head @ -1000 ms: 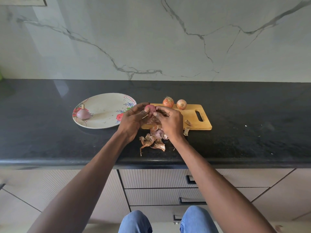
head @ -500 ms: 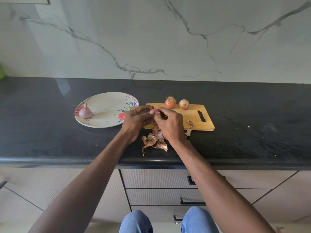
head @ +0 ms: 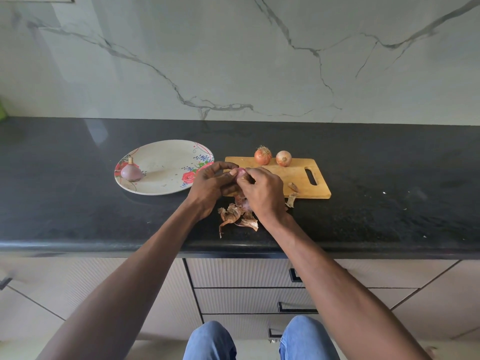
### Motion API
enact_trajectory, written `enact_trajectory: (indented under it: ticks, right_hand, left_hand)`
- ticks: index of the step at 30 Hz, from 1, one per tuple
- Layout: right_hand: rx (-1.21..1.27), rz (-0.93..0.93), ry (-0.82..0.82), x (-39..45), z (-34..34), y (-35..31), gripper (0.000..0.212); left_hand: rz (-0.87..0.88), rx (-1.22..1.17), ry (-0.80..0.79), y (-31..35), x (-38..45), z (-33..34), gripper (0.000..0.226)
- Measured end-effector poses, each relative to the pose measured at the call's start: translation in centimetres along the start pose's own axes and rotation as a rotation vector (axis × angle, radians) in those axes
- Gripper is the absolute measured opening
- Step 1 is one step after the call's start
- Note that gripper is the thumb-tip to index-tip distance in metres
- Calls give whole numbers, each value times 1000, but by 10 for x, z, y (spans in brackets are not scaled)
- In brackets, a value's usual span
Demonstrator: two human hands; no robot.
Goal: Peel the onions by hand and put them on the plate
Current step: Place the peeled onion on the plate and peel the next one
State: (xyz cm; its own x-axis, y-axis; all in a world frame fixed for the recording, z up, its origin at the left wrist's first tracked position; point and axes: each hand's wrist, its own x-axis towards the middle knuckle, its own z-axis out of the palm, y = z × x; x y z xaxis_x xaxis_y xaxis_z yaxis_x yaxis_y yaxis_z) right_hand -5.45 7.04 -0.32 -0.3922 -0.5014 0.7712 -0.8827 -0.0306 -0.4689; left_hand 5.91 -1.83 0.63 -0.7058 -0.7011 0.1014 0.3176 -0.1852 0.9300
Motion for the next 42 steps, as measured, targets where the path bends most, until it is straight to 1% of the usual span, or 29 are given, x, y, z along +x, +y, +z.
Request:
enact_trajectory:
  ticks: [2, 5, 9, 12, 13, 16, 18, 19, 21, 24, 26, 30, 33, 35, 38, 42]
  right_hand:
    - [6, -2, 2, 0, -1, -1, 21]
    - [14, -3, -9, 0, -1, -1, 21]
    - [47, 104, 3, 3, 1, 3, 25]
    - [114, 201, 13, 4, -1, 2, 21]
    - [137, 228, 18, 5, -2, 3, 23]
    - [120, 273, 20, 5, 1, 4, 39]
    - [77, 284, 1, 5, 2, 4, 41]
    - [61, 276, -17, 5, 2, 5, 35]
    - [66, 229, -34, 4, 0, 5, 8]
    - [136, 202, -34, 6, -4, 1, 22]
    - [180, 193, -73, 5, -7, -3, 31]
    - [267, 221, -130, 4, -4, 0, 25]
    - [267, 255, -132, 3, 0, 3, 24]
    - [247, 249, -132, 2, 2, 5, 22]
    - [195, 201, -89, 3, 4, 3, 16]
    - [74, 134, -52, 2, 4, 0, 19]
  left_hand:
    - [-6, -9, -6, 0, 0, 0, 15]
    - [-17, -20, -5, 2, 0, -1, 19]
    - [-39, -20, -16, 2, -1, 0, 25]
    - [-63, -73, 2, 1, 2, -1, 24]
    - [-68, -103, 19, 2, 3, -1, 22]
    - [-83, -174, 88, 5, 3, 0, 12]
    - [-97, -203, 114, 7, 2, 2, 10]
    - [-103, -207, 117, 7, 1, 3, 10]
    - [-106, -201, 117, 7, 2, 2, 9]
    - [-89, -183, 105, 7, 1, 3, 10]
    - [-67, -146, 95, 6, 2, 2, 10]
    - [-48, -78, 85, 2, 1, 0, 8]
    - [-26, -20, 68, 4, -3, 3, 23]
    - [-10, 24, 58, 3, -3, 4, 32]
    - [-1, 28, 55, 1, -2, 4, 36]
    - [3, 62, 70, -1, 0, 3, 33]
